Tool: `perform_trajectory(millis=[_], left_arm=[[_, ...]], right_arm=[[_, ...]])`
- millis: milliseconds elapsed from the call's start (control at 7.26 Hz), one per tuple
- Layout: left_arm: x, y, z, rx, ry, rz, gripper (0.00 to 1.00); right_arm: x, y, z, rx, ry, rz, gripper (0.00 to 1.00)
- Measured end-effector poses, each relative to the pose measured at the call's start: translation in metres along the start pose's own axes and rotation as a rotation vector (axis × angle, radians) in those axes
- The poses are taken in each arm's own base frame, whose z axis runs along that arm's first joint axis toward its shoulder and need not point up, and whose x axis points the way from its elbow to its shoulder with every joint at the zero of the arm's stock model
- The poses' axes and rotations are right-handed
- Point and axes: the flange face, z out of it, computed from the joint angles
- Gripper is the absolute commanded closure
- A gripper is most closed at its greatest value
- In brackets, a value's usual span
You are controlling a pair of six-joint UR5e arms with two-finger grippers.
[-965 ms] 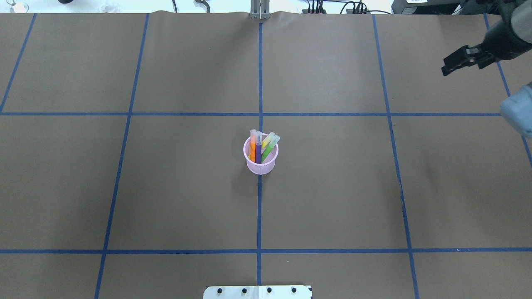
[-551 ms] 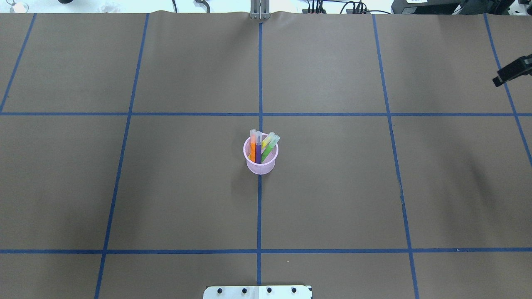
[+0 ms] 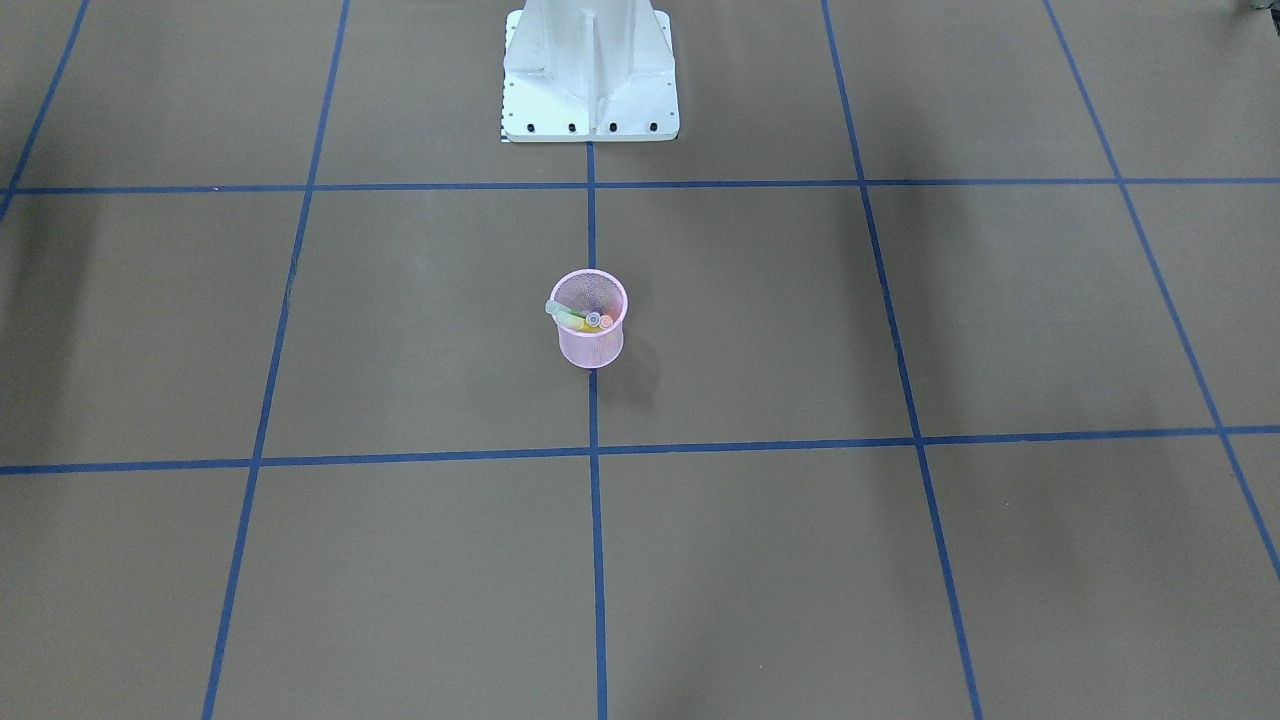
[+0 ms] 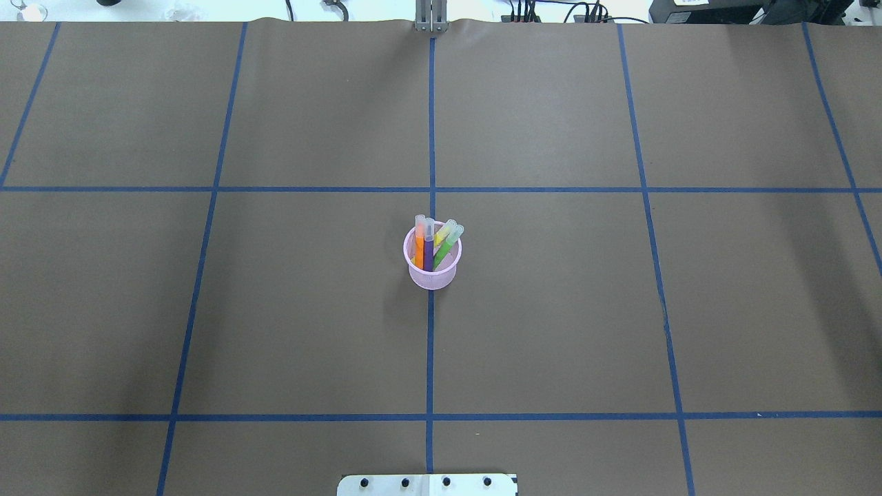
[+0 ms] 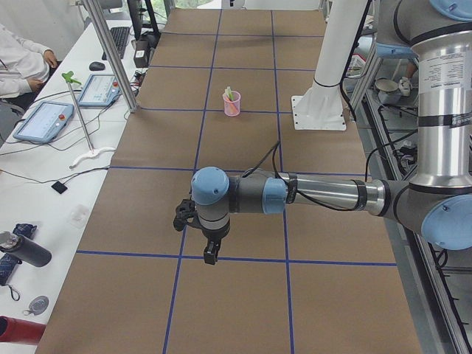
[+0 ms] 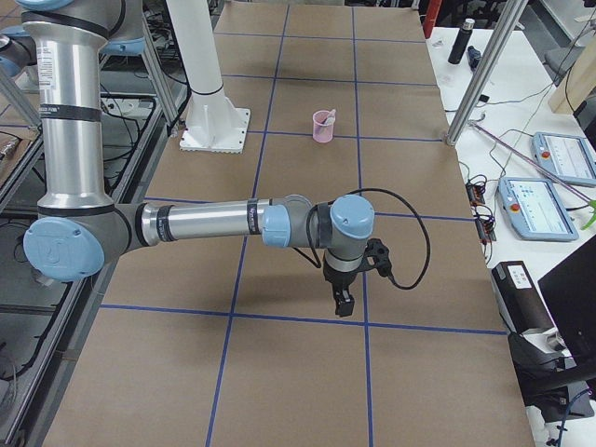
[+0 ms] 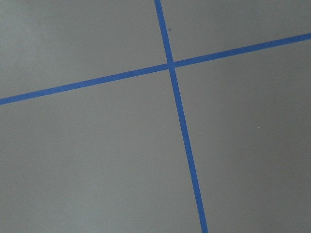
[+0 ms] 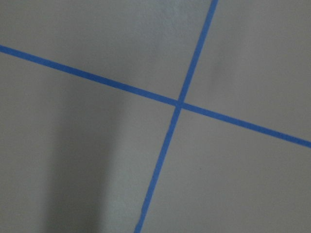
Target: Collect pens into pen holder
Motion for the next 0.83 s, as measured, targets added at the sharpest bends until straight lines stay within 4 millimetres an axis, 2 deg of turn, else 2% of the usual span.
perform_trajectory(millis=[138, 413, 827], left_arm=[[-0.002, 0.006, 0.004, -0.006, 0.017, -0.015, 0.0], [-0.009, 0.016, 0.012, -0.021, 0.03, -0.04, 0.0], [-0.01, 0.022, 0.011, -0.019, 0.022, -0.044, 0.0]], right_arm=[[0.007, 0.013, 0.007, -0.014, -0.002, 0.019, 0.01], [0.015, 0.026, 0.016, -0.034, -0.005, 0.047, 0.01], [0.031, 0.037, 0.012, -0.023, -0.006, 0.108, 0.01]])
